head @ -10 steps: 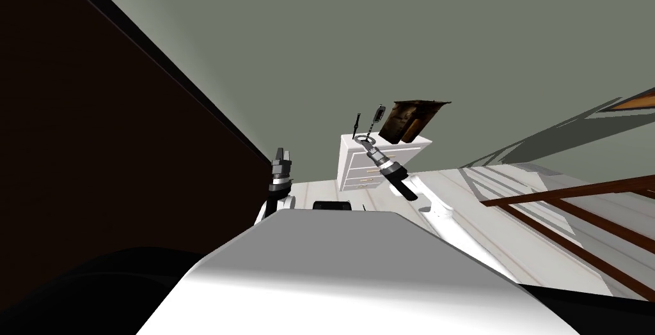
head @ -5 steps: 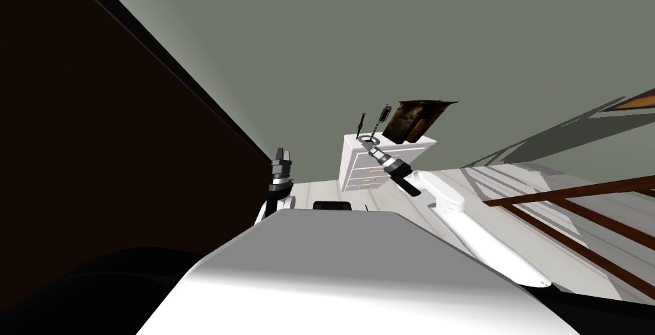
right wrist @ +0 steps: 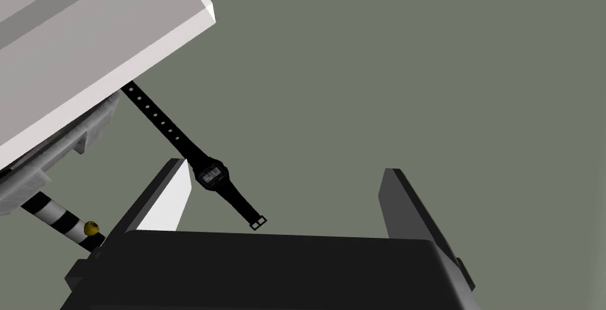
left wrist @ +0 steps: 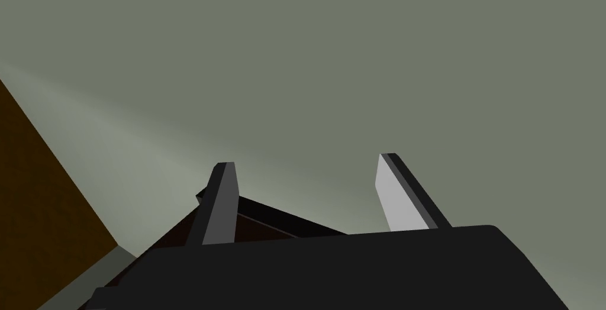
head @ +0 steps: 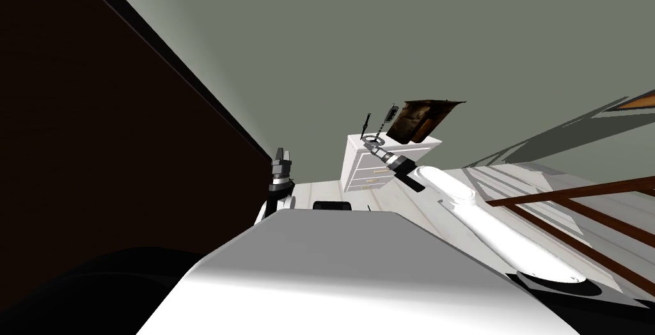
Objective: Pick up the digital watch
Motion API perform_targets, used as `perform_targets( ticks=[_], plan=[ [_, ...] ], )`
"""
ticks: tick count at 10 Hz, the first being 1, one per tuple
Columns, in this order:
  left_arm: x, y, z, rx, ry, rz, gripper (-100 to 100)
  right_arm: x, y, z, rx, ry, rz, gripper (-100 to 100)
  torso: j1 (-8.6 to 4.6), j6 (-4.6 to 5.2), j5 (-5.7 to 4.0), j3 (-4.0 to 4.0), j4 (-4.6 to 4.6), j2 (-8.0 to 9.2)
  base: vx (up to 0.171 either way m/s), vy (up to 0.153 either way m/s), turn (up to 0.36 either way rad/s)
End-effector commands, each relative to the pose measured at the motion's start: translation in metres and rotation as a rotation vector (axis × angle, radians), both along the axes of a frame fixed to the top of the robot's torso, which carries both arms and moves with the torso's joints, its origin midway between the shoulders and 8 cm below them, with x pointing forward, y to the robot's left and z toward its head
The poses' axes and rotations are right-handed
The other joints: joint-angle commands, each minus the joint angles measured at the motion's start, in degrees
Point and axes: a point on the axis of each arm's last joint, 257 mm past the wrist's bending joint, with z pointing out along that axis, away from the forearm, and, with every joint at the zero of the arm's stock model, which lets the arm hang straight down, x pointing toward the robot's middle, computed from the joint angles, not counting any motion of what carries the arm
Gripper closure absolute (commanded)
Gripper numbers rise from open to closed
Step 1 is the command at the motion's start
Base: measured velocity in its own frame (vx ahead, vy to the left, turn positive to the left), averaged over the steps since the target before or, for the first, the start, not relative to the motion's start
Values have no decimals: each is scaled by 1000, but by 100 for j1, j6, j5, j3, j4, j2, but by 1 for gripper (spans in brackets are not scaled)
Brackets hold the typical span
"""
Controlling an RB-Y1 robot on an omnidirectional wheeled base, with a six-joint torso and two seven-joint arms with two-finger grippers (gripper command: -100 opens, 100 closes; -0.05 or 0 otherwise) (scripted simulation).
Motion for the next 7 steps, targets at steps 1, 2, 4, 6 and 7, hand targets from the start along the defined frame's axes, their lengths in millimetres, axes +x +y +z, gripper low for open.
perform_targets(
  ticks=[1,2,4,6,7],
  plan=[
    [0,0,0,0,0,0,0,7,-20,-6,-58,20,-26,-100,0,0,0,0,0,0,12,105,0],
    [0,0,0,0,0,0,0,7,-22,-6,-92,22,-24,-100,7,0,1,1,0,2,15,94,-10],
    [0,0,0,0,0,0,0,13,-42,-10,-157,38,-51,-100,11,0,1,-1,-1,-3,26,102,-5],
    [0,0,0,0,0,0,0,19,-61,-13,-213,54,-80,-100,-14,0,-3,1,0,1,19,53,5],
    [0,0,0,0,0,0,0,19,-64,-13,-243,52,-79,-100,-5,0,-2,-1,0,-1,33,81,-13]
  ],
)
